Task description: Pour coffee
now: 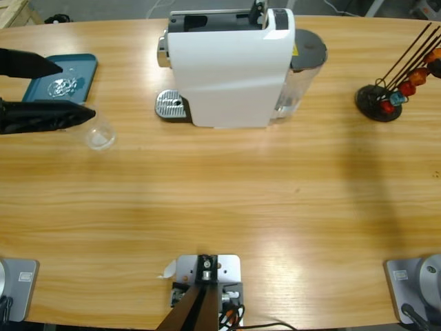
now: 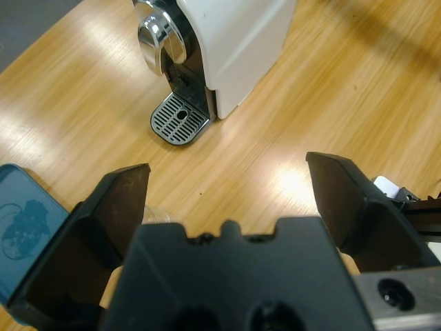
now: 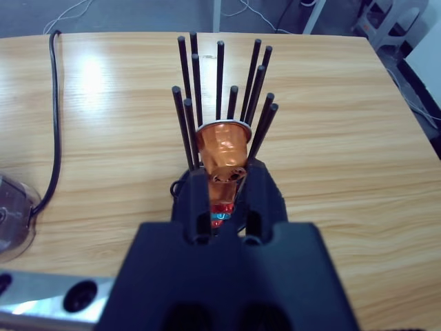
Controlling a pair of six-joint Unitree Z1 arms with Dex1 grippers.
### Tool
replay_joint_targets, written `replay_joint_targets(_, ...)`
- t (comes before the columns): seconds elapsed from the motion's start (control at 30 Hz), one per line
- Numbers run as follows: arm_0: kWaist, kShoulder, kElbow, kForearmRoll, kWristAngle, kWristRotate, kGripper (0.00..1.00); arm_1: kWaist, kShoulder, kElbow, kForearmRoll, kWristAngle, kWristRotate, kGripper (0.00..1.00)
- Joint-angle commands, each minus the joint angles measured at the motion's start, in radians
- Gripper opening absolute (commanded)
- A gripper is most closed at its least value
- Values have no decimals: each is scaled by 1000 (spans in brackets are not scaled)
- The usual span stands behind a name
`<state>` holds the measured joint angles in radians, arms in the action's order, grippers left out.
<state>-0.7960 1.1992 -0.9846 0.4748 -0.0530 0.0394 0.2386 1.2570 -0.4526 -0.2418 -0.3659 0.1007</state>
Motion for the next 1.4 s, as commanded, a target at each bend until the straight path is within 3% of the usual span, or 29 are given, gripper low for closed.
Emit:
replay_joint_targets(0.03, -6, -27, 49, -13, 1, -10, 1000, -13, -60, -30, 55, -2, -23, 0)
replay_joint_targets(0.83, -6, -12, 59, -22, -4, -18, 1000, -11, -182, -190, 220, -16, -96, 0)
replay_joint_targets(0.93, -6, -12, 61, -22, -4, -17, 1000, 23, -215, -217, 245, 112, -118, 0)
replay_joint_targets(1.1, -7, -21, 66, -20, -4, -10, 1000, 146, -204, -282, 350, 490, -198, 0)
replay_joint_targets(1.27, -6, -74, 83, 60, 6, 15, 1000, 290, -146, -406, 461, 575, -258, 0)
replay_joint_targets(1.4, -6, -148, 89, 130, 22, 36, 1000, 364, -40, -528, 498, 775, -305, 0)
